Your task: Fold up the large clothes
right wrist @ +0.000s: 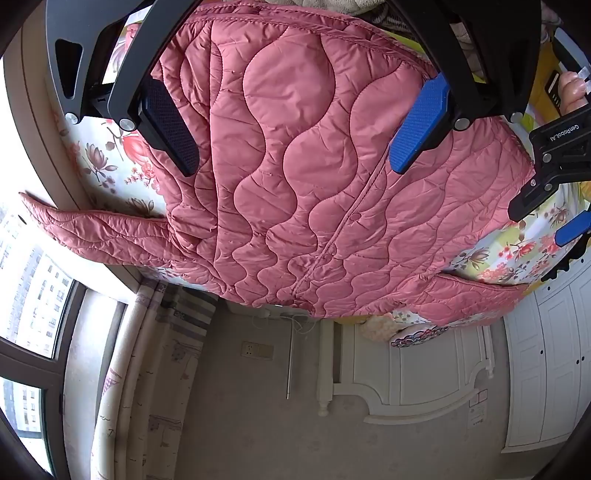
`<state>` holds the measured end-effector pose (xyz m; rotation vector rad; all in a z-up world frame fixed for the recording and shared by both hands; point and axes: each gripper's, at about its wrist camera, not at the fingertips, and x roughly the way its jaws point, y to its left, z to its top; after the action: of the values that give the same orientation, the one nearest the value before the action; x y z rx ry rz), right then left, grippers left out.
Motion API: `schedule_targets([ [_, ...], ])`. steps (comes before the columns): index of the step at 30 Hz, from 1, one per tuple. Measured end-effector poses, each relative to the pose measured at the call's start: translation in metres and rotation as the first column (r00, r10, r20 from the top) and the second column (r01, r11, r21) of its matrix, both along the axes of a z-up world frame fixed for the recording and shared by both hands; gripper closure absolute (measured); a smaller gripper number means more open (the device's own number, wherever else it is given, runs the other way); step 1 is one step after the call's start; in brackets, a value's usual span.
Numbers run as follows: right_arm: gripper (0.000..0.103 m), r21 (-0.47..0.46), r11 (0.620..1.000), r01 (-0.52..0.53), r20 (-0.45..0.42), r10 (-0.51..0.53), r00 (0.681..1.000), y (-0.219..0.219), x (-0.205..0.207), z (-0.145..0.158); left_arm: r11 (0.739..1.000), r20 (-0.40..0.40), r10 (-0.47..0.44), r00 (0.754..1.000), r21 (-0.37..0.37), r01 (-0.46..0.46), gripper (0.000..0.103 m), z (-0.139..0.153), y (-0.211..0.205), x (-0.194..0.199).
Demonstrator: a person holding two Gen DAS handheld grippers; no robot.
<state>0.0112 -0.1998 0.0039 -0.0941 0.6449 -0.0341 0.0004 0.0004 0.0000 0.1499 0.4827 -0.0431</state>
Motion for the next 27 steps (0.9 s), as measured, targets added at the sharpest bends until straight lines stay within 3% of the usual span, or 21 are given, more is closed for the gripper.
schedule_targets([
  [27,0.004,0.008,1.0,0.001,-0.004,-0.001,1.0,-0.0016,0.0007,-0.0016,1.0,-0.01,-0.005,1.0,0.003,0.005,0.002,-0.0083,0.0008,-0.0005],
])
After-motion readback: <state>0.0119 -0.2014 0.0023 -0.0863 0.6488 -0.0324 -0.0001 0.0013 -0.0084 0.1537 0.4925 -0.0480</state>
